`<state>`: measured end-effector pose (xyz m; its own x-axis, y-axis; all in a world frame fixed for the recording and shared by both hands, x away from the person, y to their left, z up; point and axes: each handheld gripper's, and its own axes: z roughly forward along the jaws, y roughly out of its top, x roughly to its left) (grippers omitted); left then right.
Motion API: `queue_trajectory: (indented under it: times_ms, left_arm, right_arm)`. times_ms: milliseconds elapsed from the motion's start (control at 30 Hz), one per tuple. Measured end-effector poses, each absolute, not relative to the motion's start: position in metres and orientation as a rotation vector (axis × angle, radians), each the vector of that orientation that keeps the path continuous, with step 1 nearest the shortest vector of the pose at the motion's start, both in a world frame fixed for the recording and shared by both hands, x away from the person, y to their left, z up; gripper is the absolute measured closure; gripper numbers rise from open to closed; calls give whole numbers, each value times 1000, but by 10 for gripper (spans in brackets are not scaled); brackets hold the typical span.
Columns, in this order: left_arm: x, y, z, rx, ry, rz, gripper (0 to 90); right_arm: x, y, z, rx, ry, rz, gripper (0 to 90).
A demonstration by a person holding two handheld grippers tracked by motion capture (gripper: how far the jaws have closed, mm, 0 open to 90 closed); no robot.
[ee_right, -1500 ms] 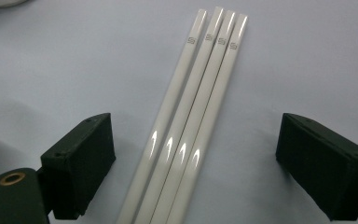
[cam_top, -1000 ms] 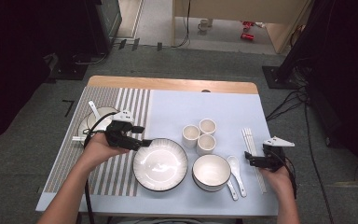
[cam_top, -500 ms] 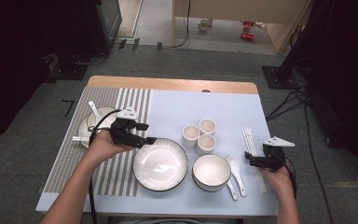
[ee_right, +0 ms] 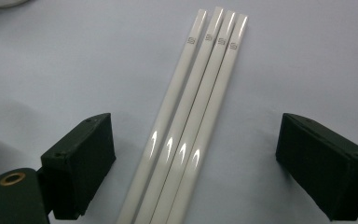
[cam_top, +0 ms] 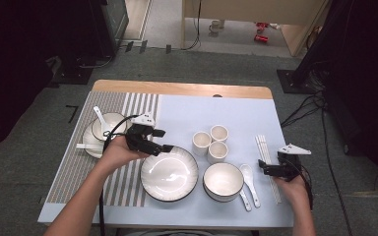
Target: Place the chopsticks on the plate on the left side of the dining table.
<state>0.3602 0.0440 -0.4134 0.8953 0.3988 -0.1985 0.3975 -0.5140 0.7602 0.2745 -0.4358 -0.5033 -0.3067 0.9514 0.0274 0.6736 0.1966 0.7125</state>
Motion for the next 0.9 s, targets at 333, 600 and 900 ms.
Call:
queue_trajectory:
  times_ms: [333,600,900]
  left_arm:
    - [364,39,-415,2154,568,16,291]
    - [368,31,-418,2165,555,9,290]
    - [371,25,-421,2149,550,-3,291]
  right_arm:
    - [275,-436,-503,1516,2056,885,113]
    - [274,-436,-503,1516,2055,886,113]
    - [274,-436,-503,1517,2056,886,113]
